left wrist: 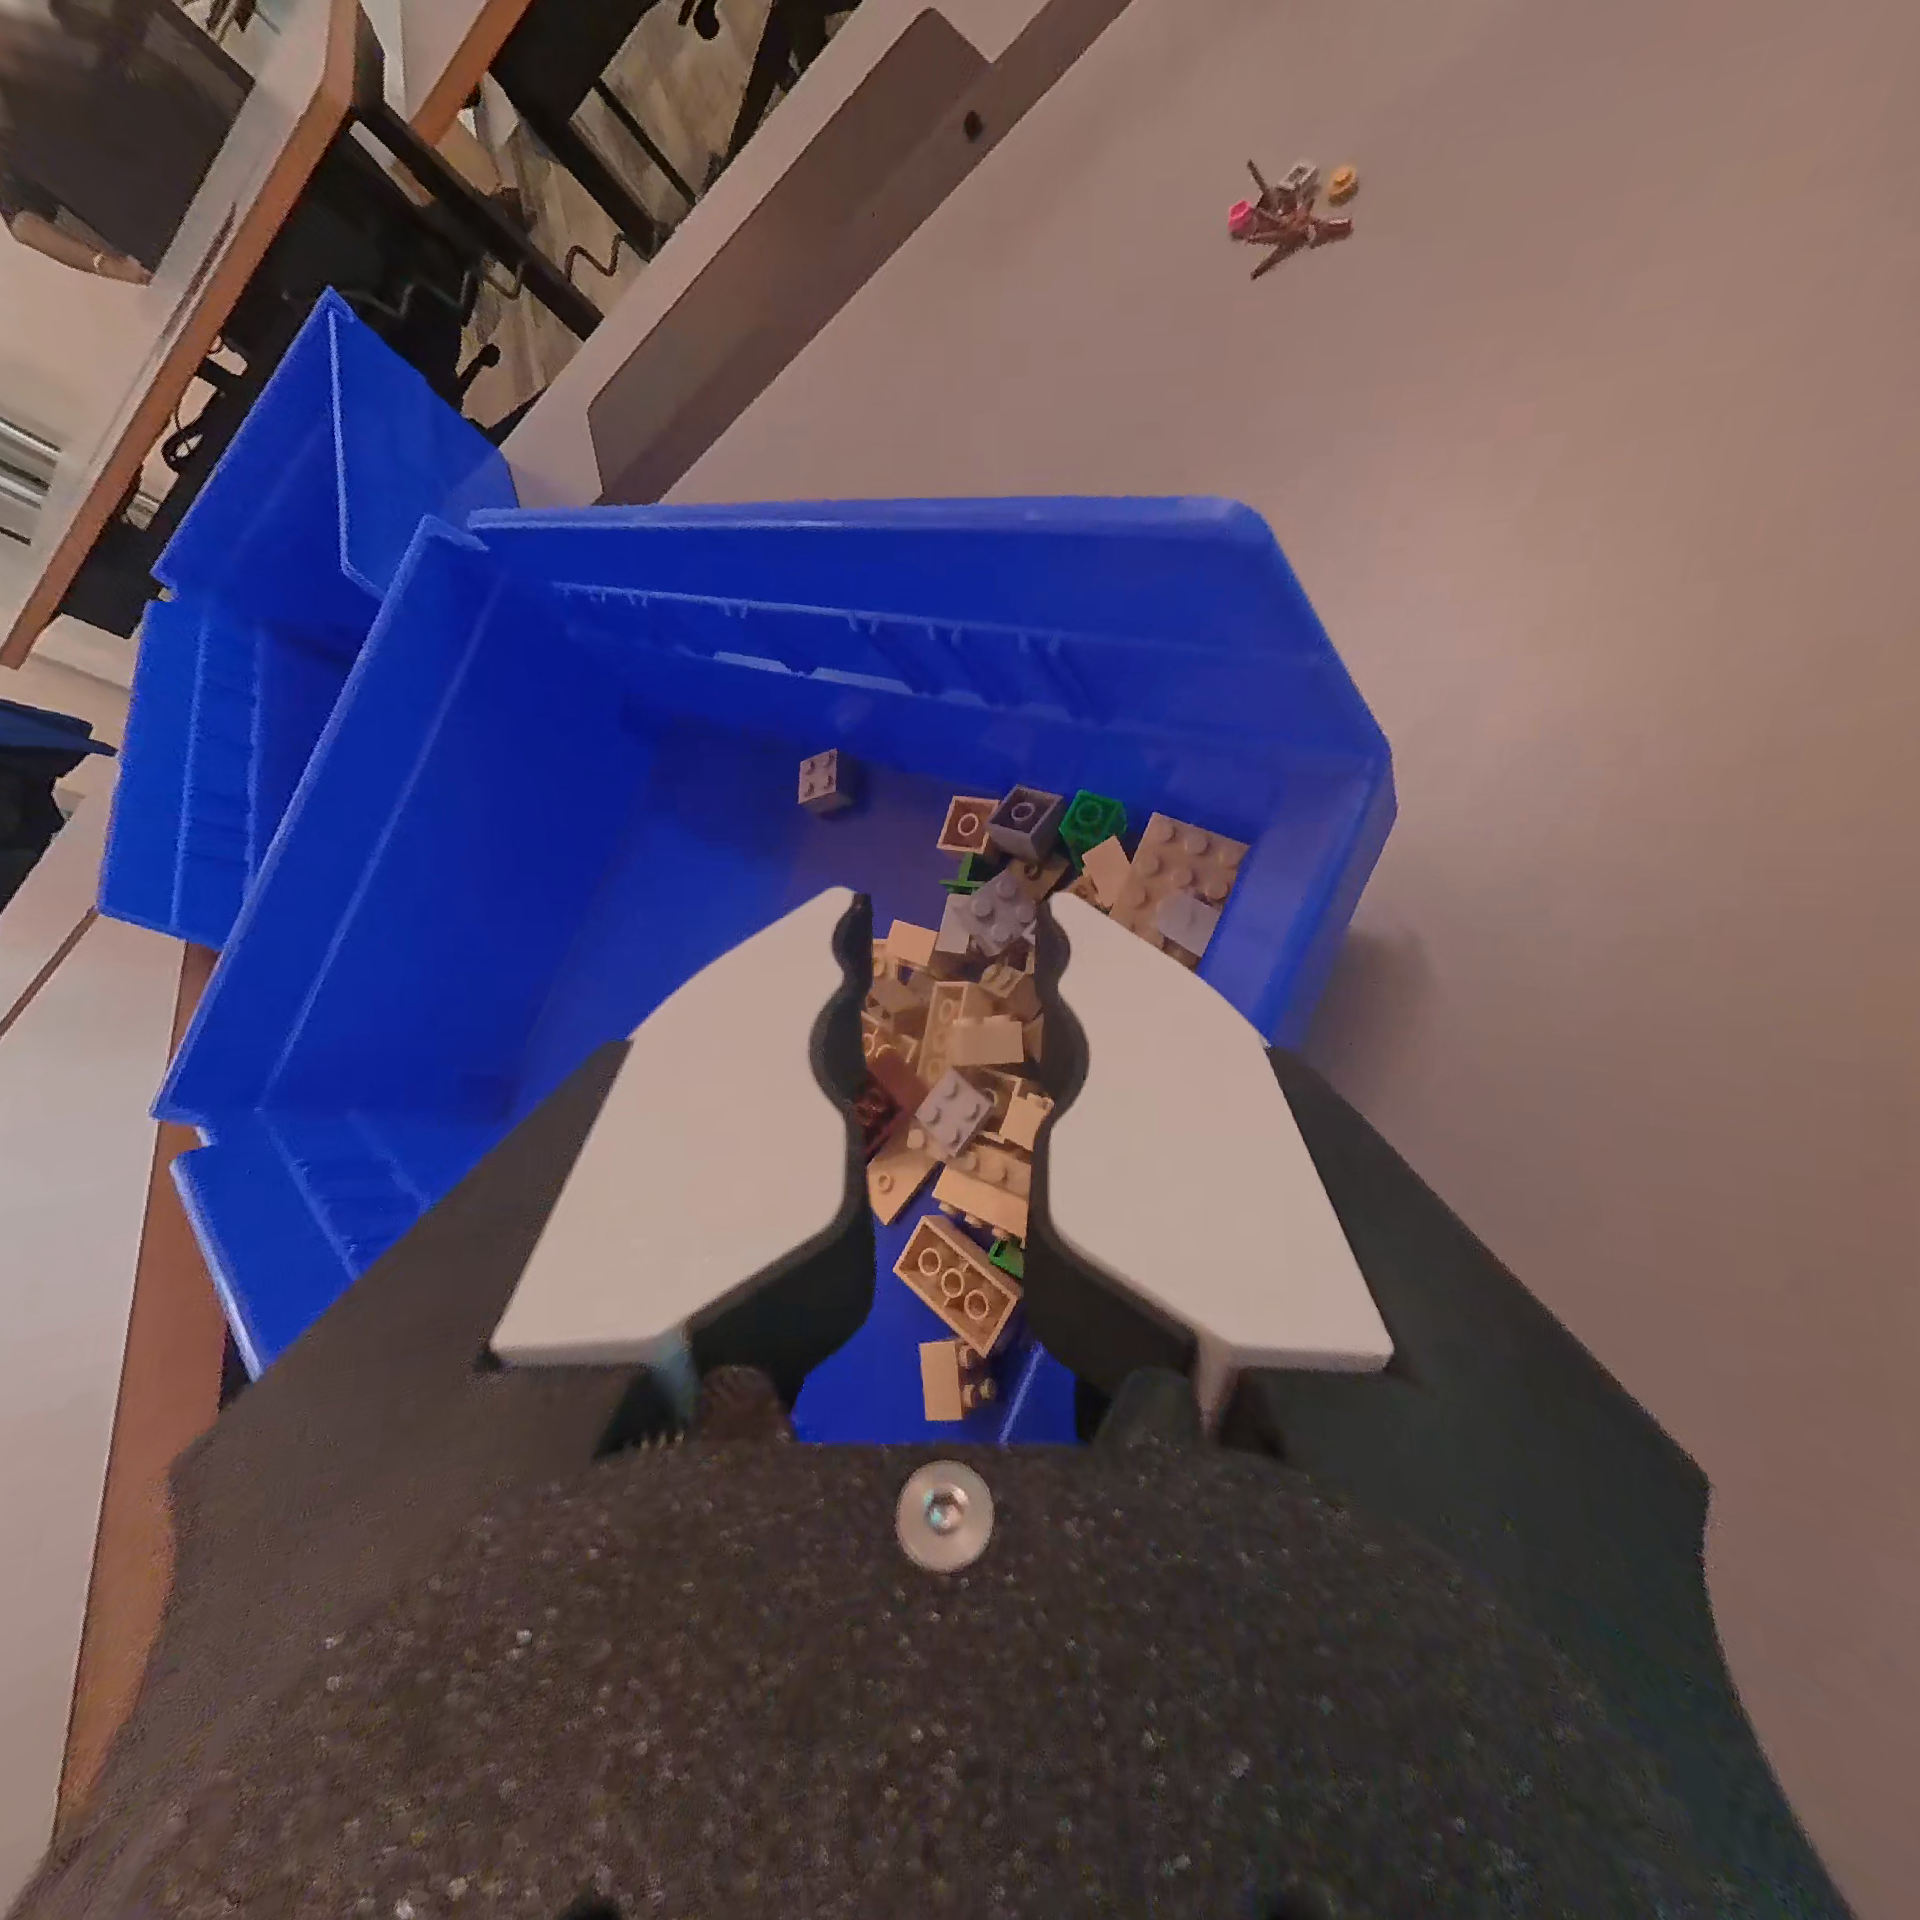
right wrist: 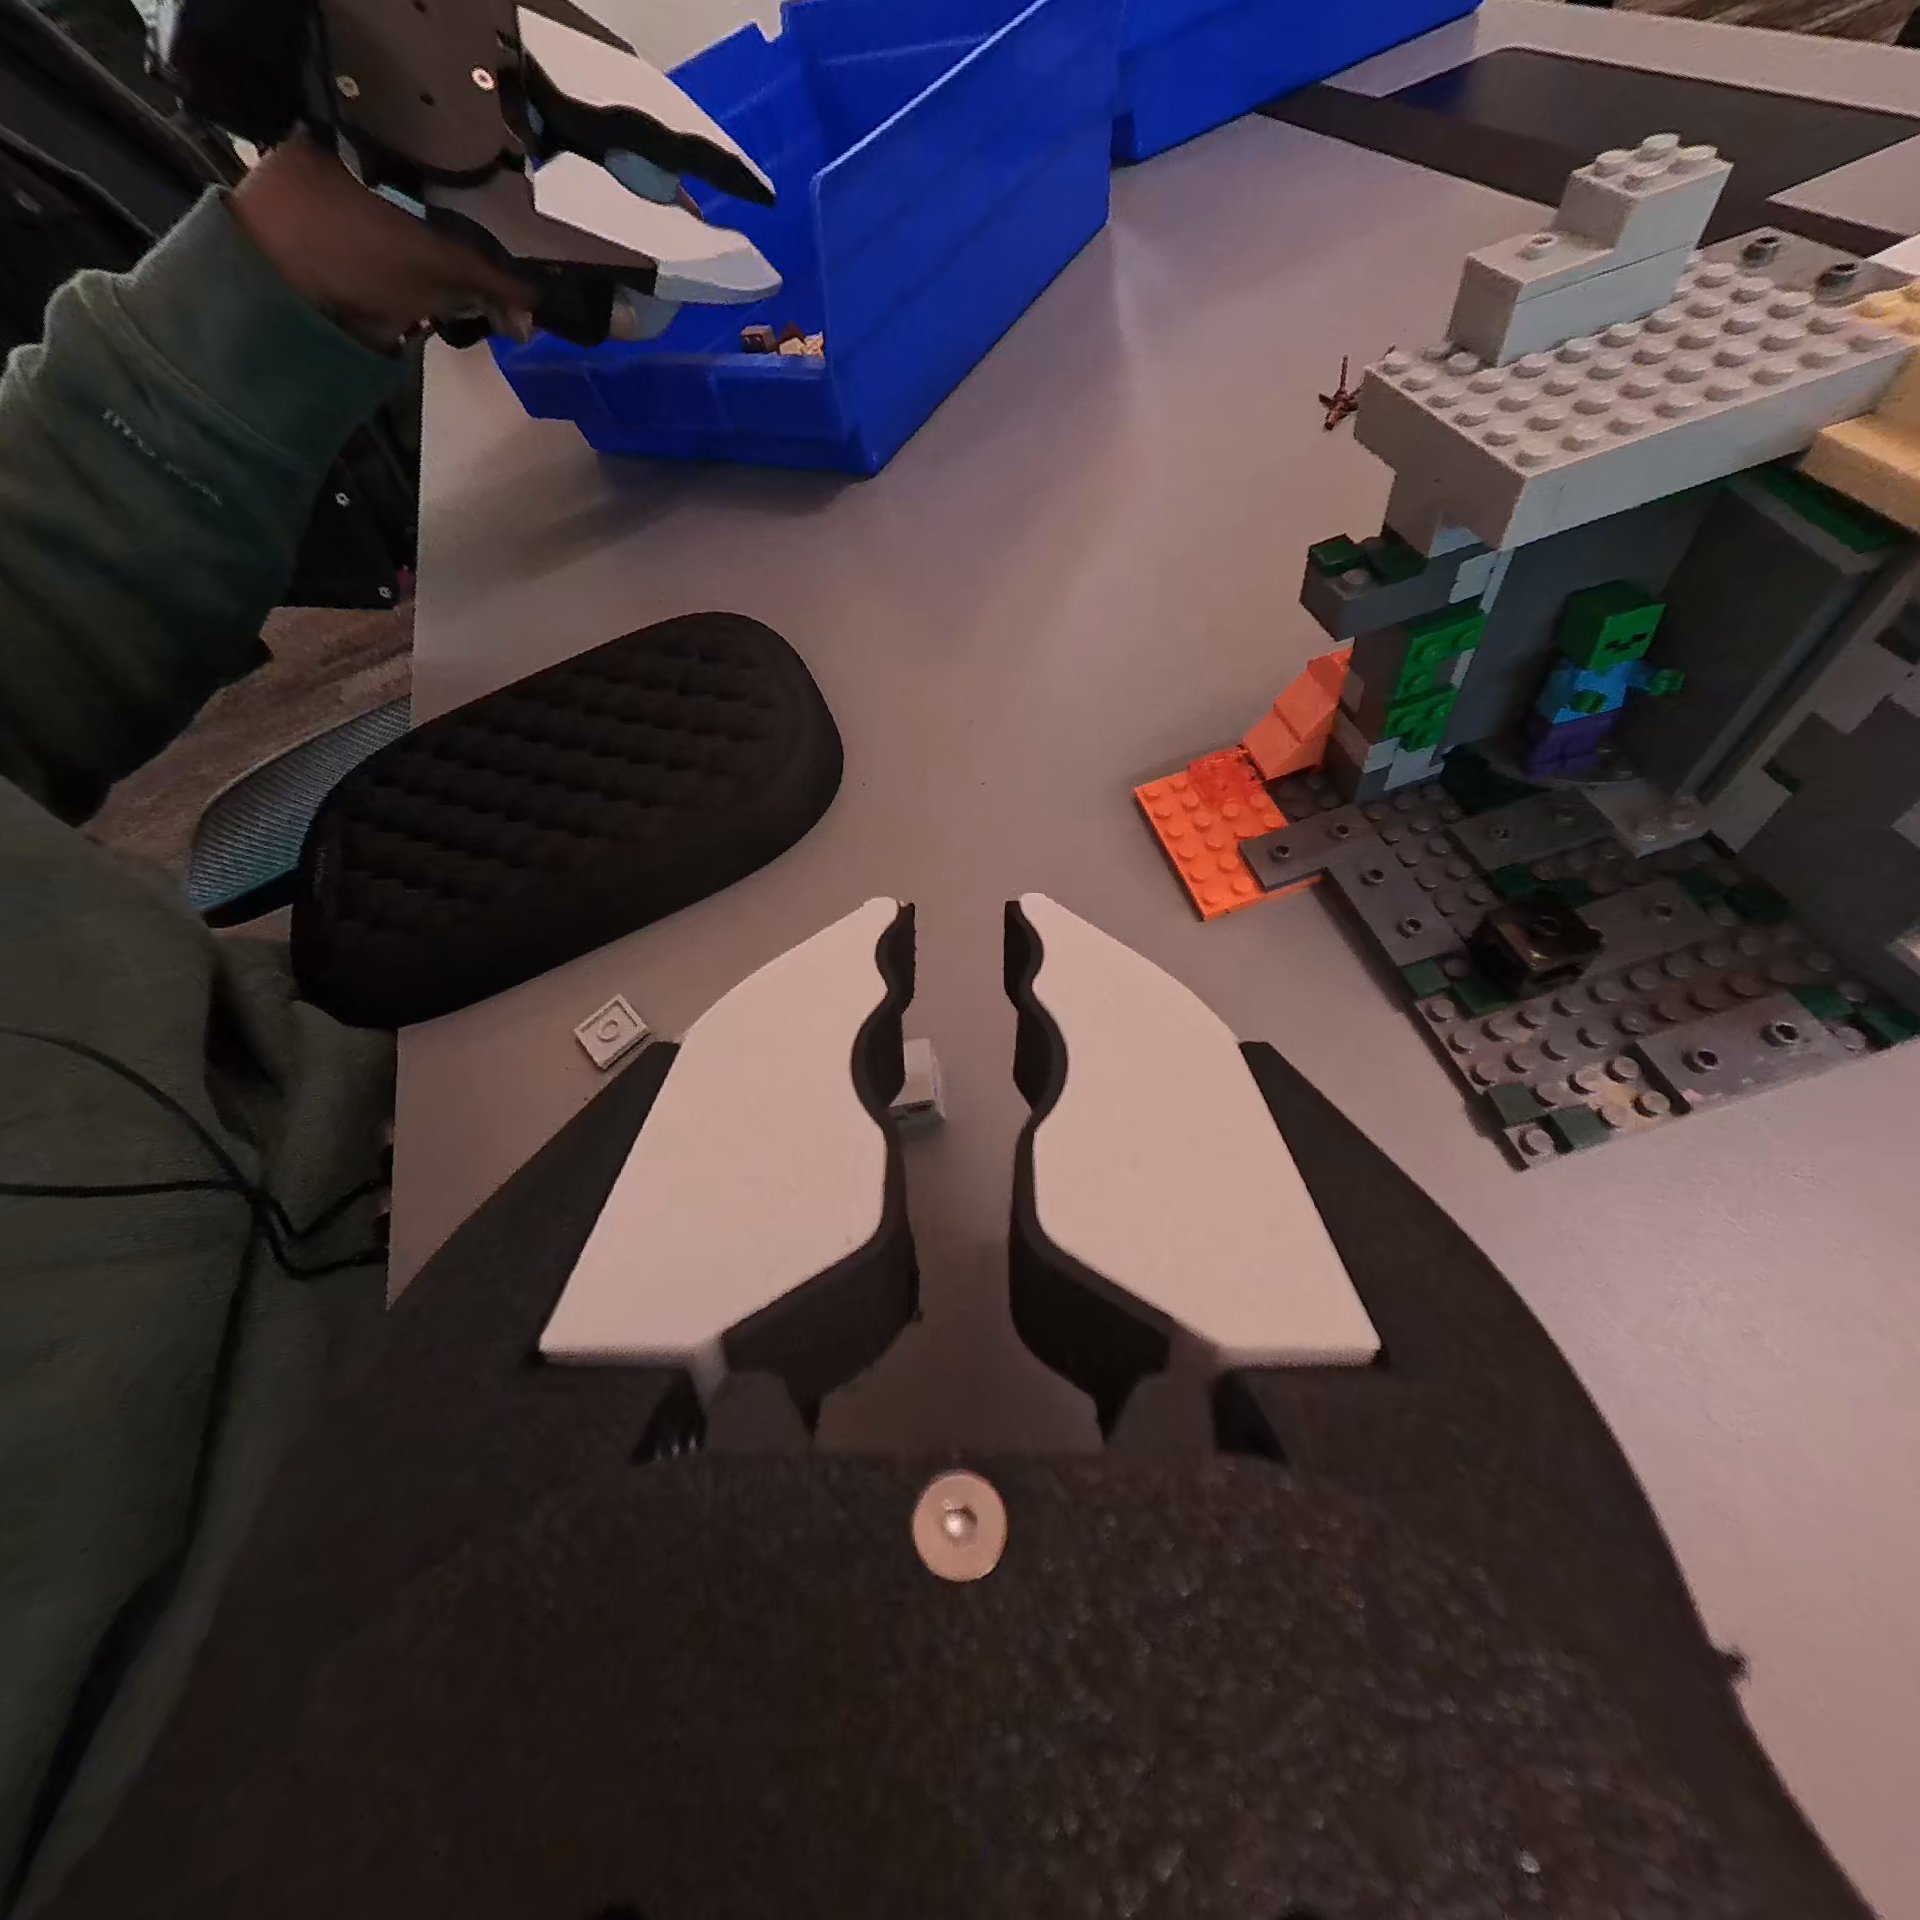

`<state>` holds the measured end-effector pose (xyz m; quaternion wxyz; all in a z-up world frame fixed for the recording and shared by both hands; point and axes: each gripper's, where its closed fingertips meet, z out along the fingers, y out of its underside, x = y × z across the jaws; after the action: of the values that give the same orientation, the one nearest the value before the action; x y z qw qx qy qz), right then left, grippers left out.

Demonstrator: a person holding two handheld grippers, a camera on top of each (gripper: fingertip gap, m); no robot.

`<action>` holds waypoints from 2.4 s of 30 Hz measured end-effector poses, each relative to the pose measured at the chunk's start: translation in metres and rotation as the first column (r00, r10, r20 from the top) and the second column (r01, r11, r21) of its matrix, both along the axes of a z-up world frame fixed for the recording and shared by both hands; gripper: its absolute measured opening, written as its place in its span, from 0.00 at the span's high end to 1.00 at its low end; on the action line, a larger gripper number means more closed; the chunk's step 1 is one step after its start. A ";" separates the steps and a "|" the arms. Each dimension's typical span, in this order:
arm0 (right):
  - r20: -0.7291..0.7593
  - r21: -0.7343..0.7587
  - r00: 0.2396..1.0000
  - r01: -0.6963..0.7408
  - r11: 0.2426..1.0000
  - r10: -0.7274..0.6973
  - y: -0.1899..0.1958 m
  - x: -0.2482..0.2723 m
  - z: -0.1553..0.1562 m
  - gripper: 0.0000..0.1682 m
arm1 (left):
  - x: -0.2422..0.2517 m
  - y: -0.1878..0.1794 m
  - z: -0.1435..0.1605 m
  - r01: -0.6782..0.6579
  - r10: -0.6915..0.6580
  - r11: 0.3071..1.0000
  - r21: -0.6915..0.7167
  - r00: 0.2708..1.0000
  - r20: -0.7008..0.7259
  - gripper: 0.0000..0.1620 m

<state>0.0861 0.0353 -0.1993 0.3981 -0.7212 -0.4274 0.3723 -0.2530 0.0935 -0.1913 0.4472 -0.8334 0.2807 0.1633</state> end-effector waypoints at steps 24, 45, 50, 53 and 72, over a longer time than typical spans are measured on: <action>0.512 0.073 0.847 -0.208 0.975 0.143 -0.023 -0.002 -0.057 0.85 | 0.230 -0.075 -0.012 0.650 -0.628 0.760 -0.004 0.736 0.254 1.00; 0.454 0.107 0.889 -0.112 0.988 0.051 -0.009 0.007 -0.057 0.90 | 0.298 -0.133 -0.036 0.842 -0.707 0.489 -0.227 0.535 0.462 1.00; 0.449 0.108 0.892 -0.115 0.987 0.055 -0.010 0.006 -0.058 0.90 | 0.275 -0.121 -0.012 0.815 -0.650 0.560 -0.152 0.545 0.530 1.00; 0.451 0.113 0.891 -0.121 0.986 0.057 -0.010 0.006 -0.057 0.90 | 0.278 -0.134 -0.025 0.807 -0.648 0.530 -0.261 0.583 0.490 0.84; 0.431 0.126 0.900 -0.126 0.984 0.060 -0.013 0.008 -0.055 0.90 | 0.289 -0.159 -0.076 0.634 -0.723 0.371 -0.678 0.655 0.218 0.89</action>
<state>0.0937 0.0219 -0.2542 0.3301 -0.7318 -0.5648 0.1912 0.0358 -0.0657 -0.2675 0.1021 -0.7341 0.6627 -0.1075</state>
